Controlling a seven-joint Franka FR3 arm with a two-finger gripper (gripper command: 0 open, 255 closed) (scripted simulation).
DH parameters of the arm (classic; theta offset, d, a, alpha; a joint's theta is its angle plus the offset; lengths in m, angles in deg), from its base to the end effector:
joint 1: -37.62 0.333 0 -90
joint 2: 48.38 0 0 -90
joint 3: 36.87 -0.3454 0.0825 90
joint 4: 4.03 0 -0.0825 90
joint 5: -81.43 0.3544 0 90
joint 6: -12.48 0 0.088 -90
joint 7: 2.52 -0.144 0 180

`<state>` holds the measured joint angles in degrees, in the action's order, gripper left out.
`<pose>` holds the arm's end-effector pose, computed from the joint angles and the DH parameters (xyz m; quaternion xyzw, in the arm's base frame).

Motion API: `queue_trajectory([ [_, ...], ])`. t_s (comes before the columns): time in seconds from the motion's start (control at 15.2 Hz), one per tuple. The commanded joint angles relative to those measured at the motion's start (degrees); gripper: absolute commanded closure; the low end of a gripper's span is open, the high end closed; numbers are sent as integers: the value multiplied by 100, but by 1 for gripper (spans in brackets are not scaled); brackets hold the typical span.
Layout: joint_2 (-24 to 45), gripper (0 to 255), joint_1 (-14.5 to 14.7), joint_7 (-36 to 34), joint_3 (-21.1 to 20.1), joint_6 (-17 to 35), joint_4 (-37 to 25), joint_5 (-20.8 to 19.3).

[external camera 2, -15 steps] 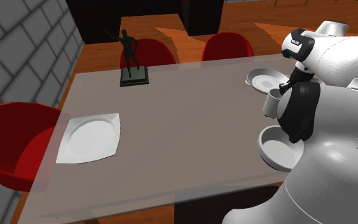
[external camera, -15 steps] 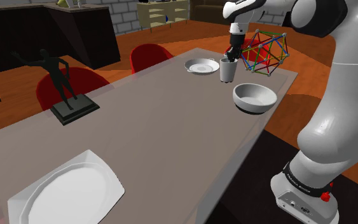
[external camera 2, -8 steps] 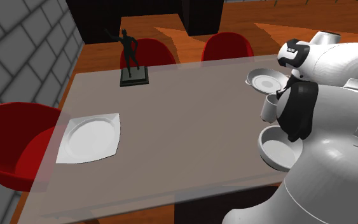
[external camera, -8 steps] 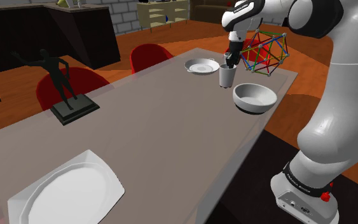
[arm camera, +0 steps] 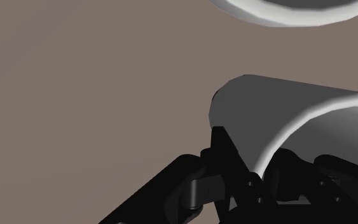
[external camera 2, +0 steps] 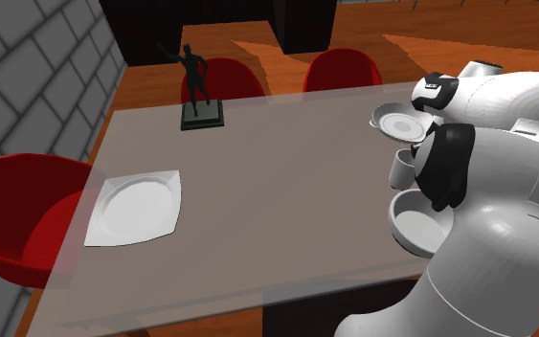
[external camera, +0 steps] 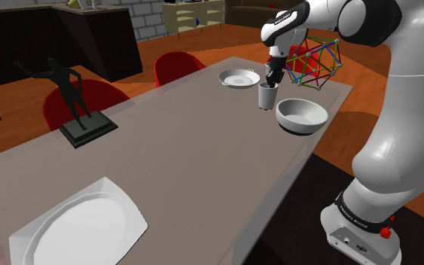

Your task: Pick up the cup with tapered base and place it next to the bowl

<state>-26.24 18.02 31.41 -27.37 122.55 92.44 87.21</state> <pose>0.5541 -0.2849 0.3718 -0.9970 -0.0251 0.0533 0.0497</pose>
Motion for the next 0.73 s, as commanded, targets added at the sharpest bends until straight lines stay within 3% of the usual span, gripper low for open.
queue_trajectory([
  [0.0, 1, 255, 0, 2, 0, 13, 7, 1],
  [0.26, 1, 255, 0, 2, 0, 13, 7, 1],
  [0.33, 1, 0, -1, 2, 0, 13, 8, 1],
  [0.66, 0, 0, 0, 1, 0, 13, 8, 1],
])
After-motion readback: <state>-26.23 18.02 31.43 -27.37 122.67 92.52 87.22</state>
